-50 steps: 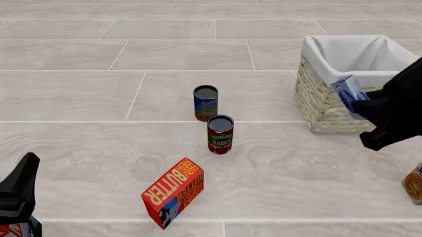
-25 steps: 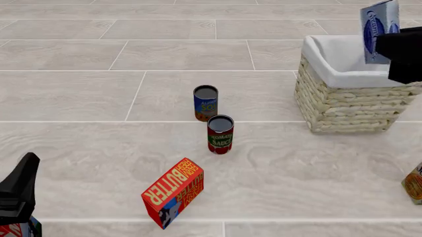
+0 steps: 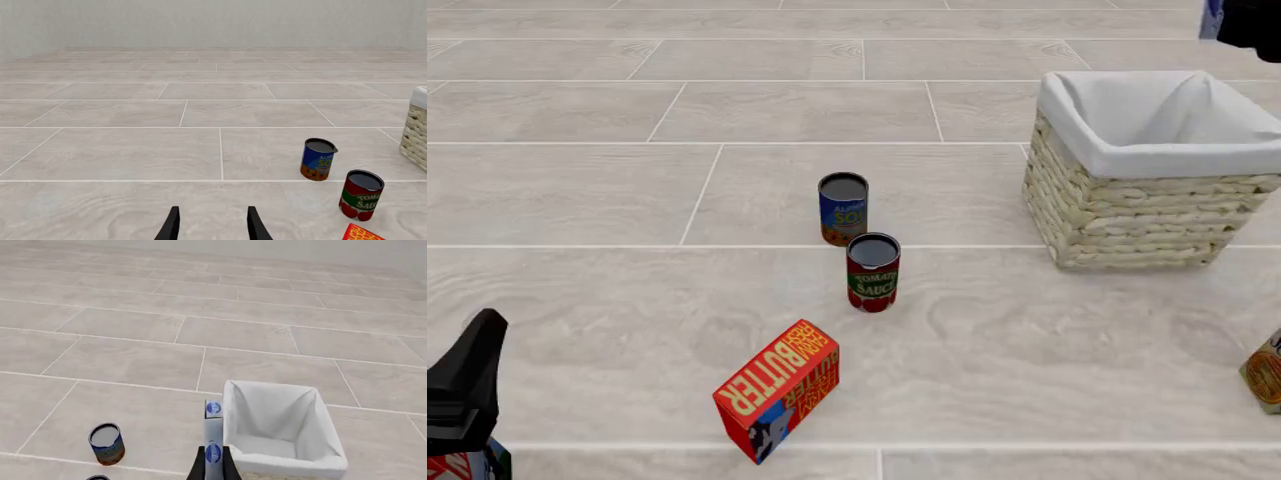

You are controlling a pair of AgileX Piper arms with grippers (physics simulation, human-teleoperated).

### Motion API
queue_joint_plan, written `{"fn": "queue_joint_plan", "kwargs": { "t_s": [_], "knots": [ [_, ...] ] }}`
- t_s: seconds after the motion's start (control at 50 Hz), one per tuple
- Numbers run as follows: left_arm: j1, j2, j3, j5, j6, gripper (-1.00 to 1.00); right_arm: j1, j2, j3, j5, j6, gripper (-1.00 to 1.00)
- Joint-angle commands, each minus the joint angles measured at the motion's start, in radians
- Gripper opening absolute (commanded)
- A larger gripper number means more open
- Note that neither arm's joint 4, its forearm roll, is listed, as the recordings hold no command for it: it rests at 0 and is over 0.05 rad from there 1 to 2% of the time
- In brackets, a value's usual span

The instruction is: Pick the cream cheese and place it in the basket.

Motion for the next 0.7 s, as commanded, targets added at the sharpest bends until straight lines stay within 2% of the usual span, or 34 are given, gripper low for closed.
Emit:
{"fn": "queue_joint_plan", "kwargs": {
  "t_s": [0.02, 0.06, 0.22, 0.7],
  "knots": [
    [0.0, 0.0, 0.0, 0.0, 0.0, 1.0, -0.066, 0.135, -0.053, -0.077, 0.018, -1.0],
    [0.0, 0.0, 0.0, 0.0, 0.0, 1.0, -0.086, 0.166, -0.066, -0.079, 0.0, -1.0],
    [0.0, 0.0, 0.0, 0.0, 0.0, 1.0, -0.15, 0.246, -0.095, -0.105, 0.011, -1.0],
    [0.0, 0.0, 0.0, 0.0, 0.0, 1.0, -0.2, 0.422, -0.22, -0.058, 0.025, -1.0]
  ]
}}
